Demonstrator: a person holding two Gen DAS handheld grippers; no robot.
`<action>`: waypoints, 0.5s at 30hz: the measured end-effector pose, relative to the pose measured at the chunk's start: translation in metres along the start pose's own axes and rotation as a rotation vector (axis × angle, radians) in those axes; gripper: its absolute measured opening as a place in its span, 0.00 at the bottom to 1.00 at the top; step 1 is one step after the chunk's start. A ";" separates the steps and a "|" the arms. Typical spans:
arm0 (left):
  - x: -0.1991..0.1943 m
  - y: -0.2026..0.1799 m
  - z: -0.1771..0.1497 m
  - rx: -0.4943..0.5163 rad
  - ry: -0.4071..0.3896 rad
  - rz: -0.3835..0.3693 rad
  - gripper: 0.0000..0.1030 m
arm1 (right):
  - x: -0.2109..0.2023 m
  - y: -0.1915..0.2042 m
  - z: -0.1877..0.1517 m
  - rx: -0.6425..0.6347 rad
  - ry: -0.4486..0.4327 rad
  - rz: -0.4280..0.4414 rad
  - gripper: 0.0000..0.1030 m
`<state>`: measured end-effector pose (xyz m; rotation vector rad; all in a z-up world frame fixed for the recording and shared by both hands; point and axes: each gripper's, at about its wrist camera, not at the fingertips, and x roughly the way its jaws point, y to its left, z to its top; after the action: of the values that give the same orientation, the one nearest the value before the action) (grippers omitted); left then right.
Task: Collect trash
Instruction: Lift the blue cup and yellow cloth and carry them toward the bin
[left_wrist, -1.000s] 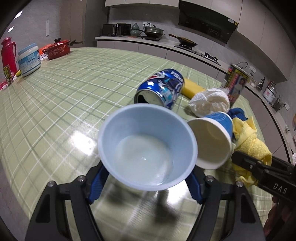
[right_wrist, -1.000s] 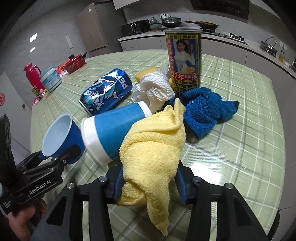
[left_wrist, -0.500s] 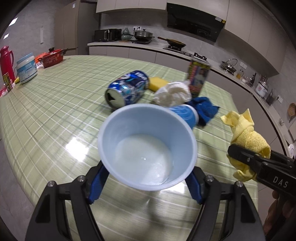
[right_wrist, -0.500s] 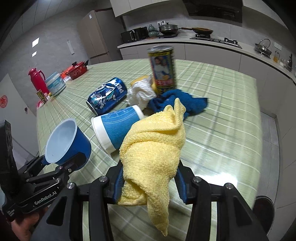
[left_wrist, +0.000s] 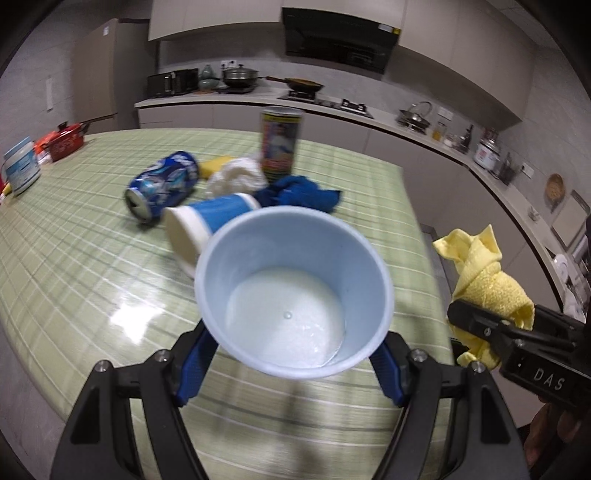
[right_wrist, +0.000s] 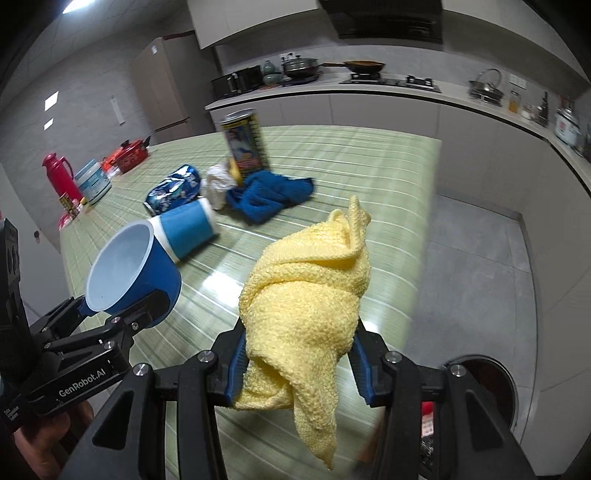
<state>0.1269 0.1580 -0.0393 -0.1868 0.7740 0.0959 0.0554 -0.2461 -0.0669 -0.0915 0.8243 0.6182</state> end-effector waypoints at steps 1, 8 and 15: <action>0.000 -0.009 -0.001 0.010 0.002 -0.009 0.74 | -0.003 -0.004 -0.002 0.006 -0.001 -0.006 0.48; 0.001 -0.058 -0.009 0.062 0.010 -0.054 0.74 | -0.032 -0.049 -0.021 0.055 -0.015 -0.057 0.48; 0.006 -0.110 -0.013 0.119 0.022 -0.101 0.74 | -0.059 -0.098 -0.037 0.112 -0.027 -0.111 0.48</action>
<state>0.1393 0.0478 -0.0383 -0.1140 0.7885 -0.0480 0.0539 -0.3661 -0.0655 -0.0267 0.8201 0.4671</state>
